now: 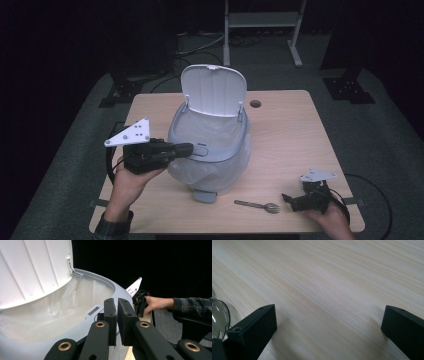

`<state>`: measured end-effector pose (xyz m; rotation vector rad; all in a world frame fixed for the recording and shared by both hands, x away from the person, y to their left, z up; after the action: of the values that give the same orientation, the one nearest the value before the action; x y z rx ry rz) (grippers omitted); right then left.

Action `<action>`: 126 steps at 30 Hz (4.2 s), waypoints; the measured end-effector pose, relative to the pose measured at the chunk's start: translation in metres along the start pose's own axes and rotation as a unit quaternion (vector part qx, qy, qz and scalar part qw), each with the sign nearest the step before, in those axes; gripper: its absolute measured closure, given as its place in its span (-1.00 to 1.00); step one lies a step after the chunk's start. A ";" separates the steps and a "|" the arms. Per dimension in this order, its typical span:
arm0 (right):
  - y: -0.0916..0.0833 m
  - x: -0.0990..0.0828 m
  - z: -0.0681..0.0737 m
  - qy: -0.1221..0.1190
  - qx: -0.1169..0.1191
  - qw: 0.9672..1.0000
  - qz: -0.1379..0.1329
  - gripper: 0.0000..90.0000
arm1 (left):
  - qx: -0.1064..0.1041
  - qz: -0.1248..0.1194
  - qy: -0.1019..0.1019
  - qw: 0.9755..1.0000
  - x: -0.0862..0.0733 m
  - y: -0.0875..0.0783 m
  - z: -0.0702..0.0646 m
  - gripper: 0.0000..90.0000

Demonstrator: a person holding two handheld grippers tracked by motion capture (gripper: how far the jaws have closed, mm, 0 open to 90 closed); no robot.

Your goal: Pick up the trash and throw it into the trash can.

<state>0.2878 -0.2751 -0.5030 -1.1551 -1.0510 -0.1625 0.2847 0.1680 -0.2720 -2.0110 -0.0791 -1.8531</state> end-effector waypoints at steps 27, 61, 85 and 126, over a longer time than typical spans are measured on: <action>0.000 0.000 0.000 0.000 0.000 1.000 0.000 -1.00 | 0.038 0.023 -0.027 0.999 -0.031 -0.031 -0.013 0.37; 0.000 0.000 0.000 0.000 0.000 1.000 0.000 -1.00 | 0.143 0.090 -0.056 0.984 -0.113 -0.033 0.004 -0.73; -0.001 -0.001 0.000 -0.001 0.002 1.000 0.000 -1.00 | 0.207 0.189 -0.075 0.957 -0.189 -0.011 0.026 -1.00; -0.011 0.028 0.037 -0.025 0.087 0.995 -0.034 -1.00 | 0.210 0.225 -0.082 0.948 -0.232 -0.002 0.041 -1.00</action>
<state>0.2744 -0.2399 -0.4747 -0.9710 -1.1269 -0.0929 0.2951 0.2360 -0.4976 -1.7032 -0.0503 -1.2601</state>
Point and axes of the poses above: each handheld gripper's, and its own axes: y roughly forward along the jaws, x roughly out of its top, z roughly to its left, the point moved 2 cm from there along y, roughly forward along the jaws, and after that the axes turned 3 degrees about -z, right-handed, at the moved point
